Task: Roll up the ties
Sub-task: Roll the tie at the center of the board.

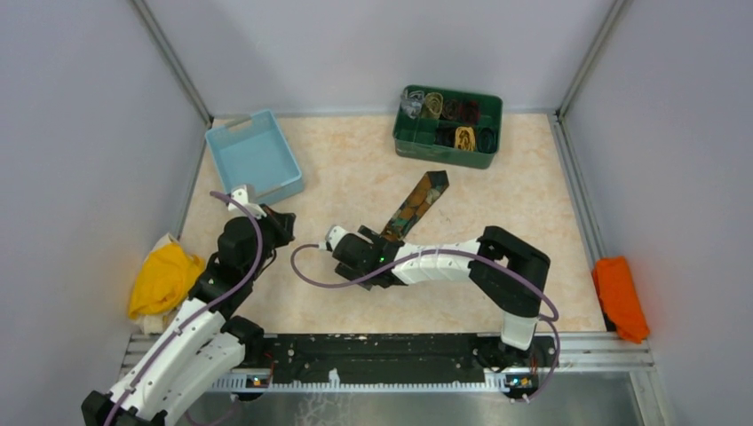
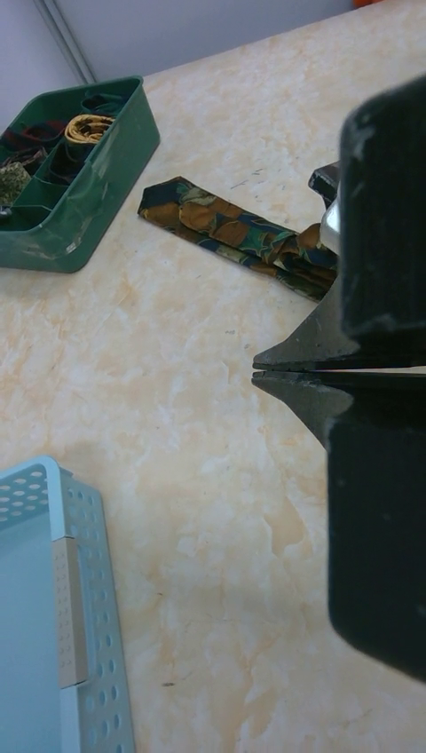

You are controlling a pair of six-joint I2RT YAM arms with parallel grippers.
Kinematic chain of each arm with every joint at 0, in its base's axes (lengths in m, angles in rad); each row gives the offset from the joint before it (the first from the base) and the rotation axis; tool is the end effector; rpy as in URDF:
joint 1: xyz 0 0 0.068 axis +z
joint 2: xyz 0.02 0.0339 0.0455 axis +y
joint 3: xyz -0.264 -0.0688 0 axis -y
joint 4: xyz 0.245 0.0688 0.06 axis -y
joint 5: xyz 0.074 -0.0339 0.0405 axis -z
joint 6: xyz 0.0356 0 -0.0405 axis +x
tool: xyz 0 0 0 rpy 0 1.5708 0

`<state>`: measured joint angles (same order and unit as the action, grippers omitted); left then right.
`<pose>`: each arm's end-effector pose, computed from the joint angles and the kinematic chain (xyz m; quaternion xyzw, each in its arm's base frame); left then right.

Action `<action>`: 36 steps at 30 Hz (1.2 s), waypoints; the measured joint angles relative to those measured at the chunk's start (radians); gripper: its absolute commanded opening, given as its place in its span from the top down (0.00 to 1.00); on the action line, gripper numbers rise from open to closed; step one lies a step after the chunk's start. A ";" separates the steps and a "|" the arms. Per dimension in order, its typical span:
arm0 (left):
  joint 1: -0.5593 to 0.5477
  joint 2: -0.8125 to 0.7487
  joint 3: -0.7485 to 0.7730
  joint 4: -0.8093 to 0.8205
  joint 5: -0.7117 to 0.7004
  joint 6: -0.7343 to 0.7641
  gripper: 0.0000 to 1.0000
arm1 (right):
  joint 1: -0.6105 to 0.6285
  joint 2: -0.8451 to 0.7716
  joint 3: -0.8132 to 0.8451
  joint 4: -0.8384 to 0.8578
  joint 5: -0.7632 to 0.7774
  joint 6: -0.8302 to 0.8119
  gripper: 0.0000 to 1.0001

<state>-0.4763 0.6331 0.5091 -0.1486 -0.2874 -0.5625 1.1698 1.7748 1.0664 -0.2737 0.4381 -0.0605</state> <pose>0.1485 -0.0652 0.2698 -0.1205 0.7840 -0.1979 0.5760 0.1535 0.3233 0.1698 -0.4876 0.7993 -0.0276 0.3502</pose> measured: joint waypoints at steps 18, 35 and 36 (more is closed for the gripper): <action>0.000 -0.002 0.000 0.011 -0.013 0.013 1.00 | -0.089 0.113 0.107 -0.031 0.066 0.037 0.62; 0.000 -0.180 0.029 -0.130 -0.256 -0.073 1.00 | -0.118 0.112 0.261 0.021 -0.431 0.372 0.66; 0.000 -0.184 0.029 -0.125 -0.249 -0.071 1.00 | -0.124 0.112 0.261 0.032 -0.470 0.401 0.66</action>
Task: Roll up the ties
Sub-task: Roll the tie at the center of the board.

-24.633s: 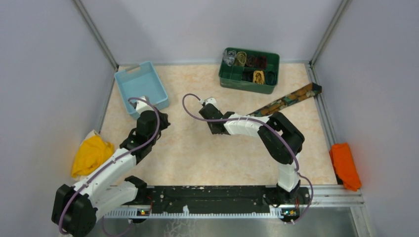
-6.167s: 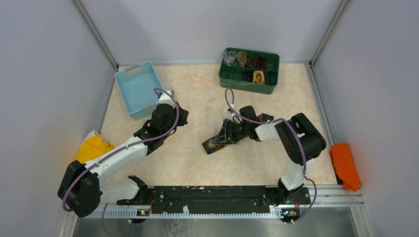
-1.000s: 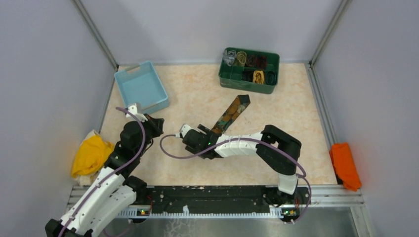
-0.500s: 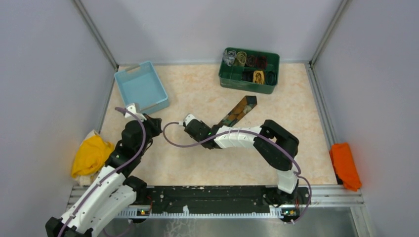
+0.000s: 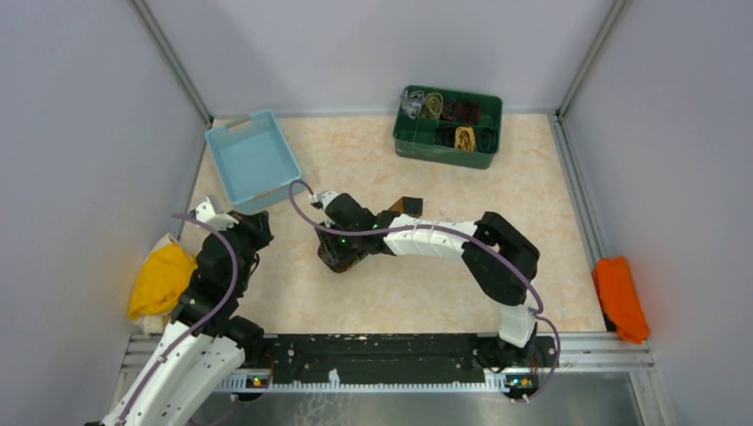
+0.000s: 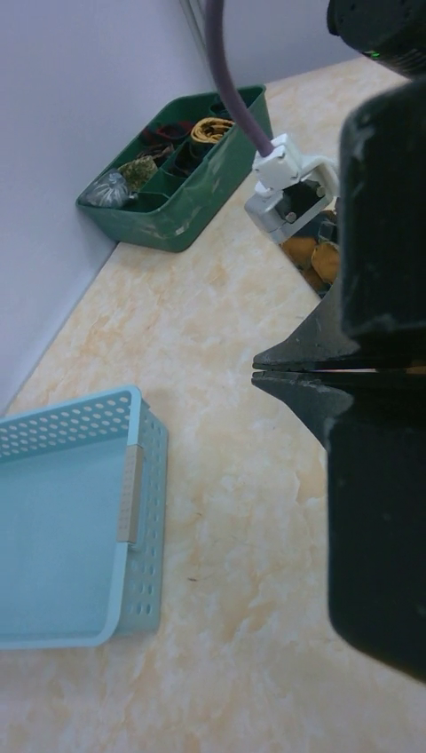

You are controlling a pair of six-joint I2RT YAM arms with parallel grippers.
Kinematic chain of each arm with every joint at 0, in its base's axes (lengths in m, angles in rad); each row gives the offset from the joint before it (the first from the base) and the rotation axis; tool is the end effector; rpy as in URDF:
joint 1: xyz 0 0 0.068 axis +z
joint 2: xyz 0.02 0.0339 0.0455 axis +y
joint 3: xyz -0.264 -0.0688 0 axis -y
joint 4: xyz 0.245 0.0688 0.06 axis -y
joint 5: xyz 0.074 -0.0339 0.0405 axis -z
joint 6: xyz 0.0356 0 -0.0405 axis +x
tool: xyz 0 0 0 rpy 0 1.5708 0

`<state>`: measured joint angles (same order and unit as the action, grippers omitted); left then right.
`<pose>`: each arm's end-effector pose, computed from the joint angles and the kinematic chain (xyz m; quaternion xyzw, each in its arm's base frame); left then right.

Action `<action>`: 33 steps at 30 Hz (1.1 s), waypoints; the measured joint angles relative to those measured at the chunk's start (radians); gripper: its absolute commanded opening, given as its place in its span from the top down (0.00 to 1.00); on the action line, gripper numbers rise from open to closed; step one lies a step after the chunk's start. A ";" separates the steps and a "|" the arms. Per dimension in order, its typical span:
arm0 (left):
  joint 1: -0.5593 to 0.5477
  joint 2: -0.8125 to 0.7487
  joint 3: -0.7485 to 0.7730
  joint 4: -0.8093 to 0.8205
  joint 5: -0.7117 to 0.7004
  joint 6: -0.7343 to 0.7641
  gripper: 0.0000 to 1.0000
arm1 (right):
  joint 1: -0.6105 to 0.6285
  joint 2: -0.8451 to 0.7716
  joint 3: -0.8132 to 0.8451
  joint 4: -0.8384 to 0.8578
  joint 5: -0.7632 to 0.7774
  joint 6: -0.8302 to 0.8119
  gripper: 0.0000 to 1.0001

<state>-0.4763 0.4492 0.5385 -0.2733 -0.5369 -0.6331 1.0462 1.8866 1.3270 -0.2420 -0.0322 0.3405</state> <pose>0.1183 -0.0405 0.2906 -0.2271 0.7260 -0.1512 0.6313 0.2082 0.3621 0.2065 -0.3260 0.8676 0.2512 0.2790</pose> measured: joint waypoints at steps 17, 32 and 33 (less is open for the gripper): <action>0.000 0.162 0.004 0.124 0.185 0.049 1.00 | -0.281 -0.096 -0.436 0.558 -0.519 0.467 0.67; 0.000 0.362 0.054 0.244 0.259 0.084 1.00 | -0.354 0.046 -0.490 0.963 -0.803 0.798 0.69; 0.000 0.374 0.054 0.248 0.264 0.084 1.00 | -0.356 0.060 -0.491 0.969 -0.809 0.805 0.69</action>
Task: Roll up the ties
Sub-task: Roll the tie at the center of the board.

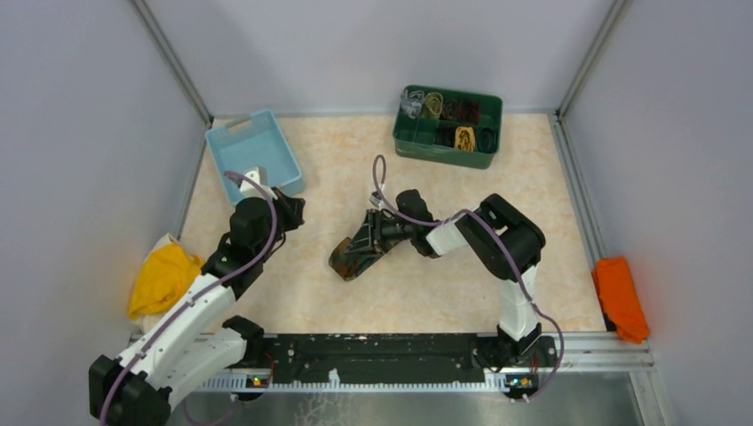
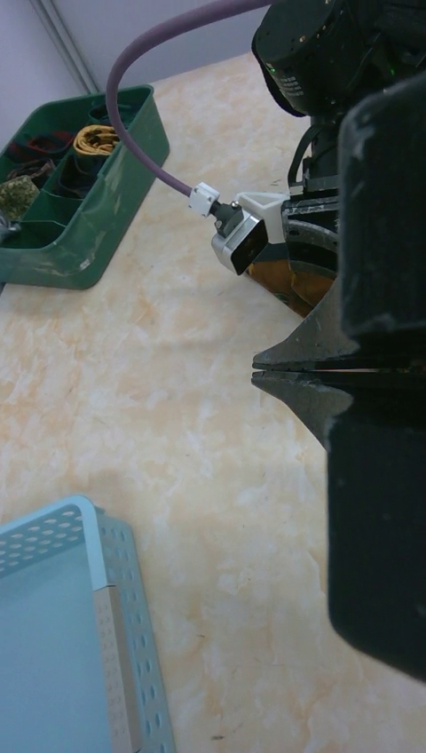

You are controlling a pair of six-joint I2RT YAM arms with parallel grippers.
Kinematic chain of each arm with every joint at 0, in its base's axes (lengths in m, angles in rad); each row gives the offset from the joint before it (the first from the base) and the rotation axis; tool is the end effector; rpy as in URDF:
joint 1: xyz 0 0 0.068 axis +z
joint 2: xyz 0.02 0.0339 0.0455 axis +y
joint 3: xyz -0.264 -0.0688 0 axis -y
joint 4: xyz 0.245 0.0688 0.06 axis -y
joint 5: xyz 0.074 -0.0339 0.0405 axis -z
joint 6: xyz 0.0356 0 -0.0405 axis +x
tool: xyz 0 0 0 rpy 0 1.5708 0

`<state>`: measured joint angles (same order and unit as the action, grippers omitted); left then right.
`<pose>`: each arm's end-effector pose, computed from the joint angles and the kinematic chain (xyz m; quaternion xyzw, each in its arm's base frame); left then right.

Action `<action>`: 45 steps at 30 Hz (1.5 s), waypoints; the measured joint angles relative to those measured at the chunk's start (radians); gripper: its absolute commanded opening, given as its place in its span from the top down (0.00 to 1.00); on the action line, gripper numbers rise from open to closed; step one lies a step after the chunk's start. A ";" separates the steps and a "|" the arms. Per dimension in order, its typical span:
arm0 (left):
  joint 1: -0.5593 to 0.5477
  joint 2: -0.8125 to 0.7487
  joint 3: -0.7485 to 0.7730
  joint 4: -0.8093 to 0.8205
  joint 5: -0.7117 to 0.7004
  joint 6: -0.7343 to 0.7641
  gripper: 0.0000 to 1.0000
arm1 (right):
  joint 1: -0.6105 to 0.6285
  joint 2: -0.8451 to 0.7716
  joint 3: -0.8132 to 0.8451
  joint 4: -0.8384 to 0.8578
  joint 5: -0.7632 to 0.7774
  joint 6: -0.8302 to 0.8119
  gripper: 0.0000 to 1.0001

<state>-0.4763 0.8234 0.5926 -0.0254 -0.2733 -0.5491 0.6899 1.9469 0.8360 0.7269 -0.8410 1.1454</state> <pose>0.1799 -0.0820 0.2821 -0.1117 0.7807 -0.2029 0.5804 0.2686 0.2560 0.1295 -0.0515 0.7888 0.6111 0.0414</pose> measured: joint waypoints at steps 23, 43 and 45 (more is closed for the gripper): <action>0.000 0.105 0.000 0.079 0.101 0.004 1.00 | -0.008 0.028 -0.060 -0.020 0.024 -0.046 0.64; -0.006 0.263 -0.004 0.145 0.143 0.018 1.00 | -0.002 -0.125 0.162 -0.793 0.365 -0.568 0.50; -0.006 0.295 -0.004 0.160 0.149 0.020 1.00 | 0.005 -0.134 0.168 -0.821 0.393 -0.589 0.49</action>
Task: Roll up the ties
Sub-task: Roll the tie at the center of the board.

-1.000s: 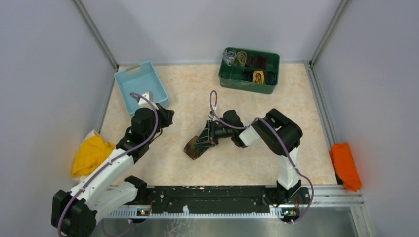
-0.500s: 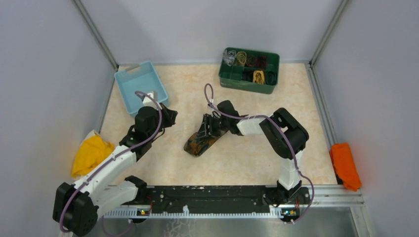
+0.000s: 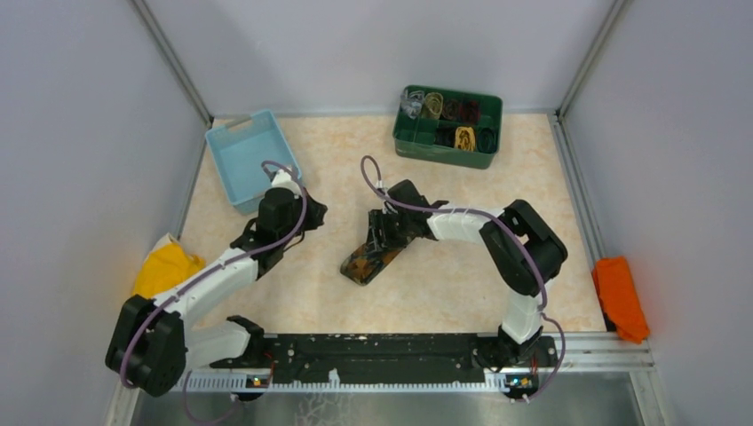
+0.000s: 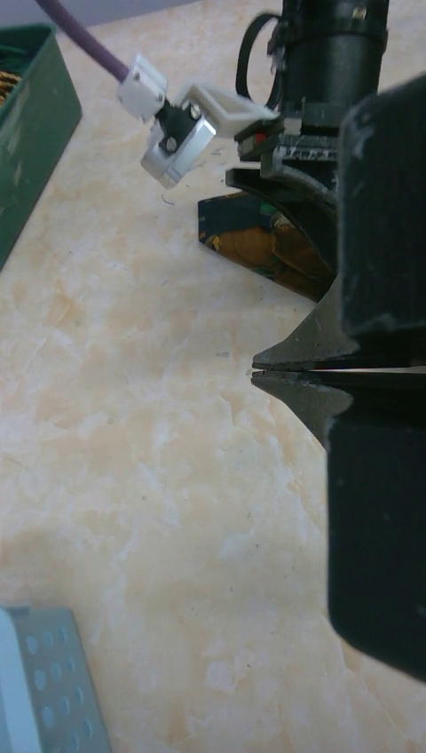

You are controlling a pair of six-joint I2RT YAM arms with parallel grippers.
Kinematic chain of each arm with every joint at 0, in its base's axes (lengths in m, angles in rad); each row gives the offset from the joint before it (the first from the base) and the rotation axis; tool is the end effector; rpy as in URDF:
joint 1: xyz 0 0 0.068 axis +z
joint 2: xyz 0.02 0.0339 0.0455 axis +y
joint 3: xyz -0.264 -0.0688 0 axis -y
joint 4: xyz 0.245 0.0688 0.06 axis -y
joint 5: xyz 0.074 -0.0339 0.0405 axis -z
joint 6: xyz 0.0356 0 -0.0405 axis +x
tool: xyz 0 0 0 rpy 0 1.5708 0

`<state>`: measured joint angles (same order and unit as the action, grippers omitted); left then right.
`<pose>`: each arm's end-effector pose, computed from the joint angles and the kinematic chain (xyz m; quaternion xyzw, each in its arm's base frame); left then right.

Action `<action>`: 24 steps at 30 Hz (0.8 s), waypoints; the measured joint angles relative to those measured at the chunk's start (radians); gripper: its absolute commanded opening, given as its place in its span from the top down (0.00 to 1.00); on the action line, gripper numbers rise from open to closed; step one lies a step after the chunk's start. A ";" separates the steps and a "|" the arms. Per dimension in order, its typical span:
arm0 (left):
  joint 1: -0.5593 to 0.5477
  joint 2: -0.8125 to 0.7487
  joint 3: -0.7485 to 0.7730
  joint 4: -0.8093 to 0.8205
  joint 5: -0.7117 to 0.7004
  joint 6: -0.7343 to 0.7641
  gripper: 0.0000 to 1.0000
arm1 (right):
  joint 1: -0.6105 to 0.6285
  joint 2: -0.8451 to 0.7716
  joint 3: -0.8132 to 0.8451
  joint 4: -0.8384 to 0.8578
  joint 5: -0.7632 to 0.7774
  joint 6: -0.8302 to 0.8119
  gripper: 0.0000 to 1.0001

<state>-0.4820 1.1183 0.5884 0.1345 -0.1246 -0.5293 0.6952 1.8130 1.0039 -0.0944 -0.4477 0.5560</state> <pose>0.2211 -0.1107 0.2368 -0.0542 0.8296 -0.2227 0.5092 0.2677 0.2434 0.1506 -0.1366 0.9140 0.3570 0.1360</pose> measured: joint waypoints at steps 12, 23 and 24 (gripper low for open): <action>0.000 0.349 0.074 0.053 0.097 0.002 1.00 | 0.136 -0.340 -0.035 -0.135 0.327 -0.119 0.59; -0.060 0.458 0.096 0.083 0.205 -0.001 1.00 | 0.146 -0.450 -0.306 -0.143 0.378 -0.090 1.00; -0.075 0.458 0.098 0.083 0.206 -0.001 1.00 | 0.147 -0.443 -0.317 -0.133 0.374 -0.086 1.00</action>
<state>-0.5568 1.5764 0.6861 0.2173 0.0811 -0.5304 0.8425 1.3701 0.6865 -0.2272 -0.0738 0.4698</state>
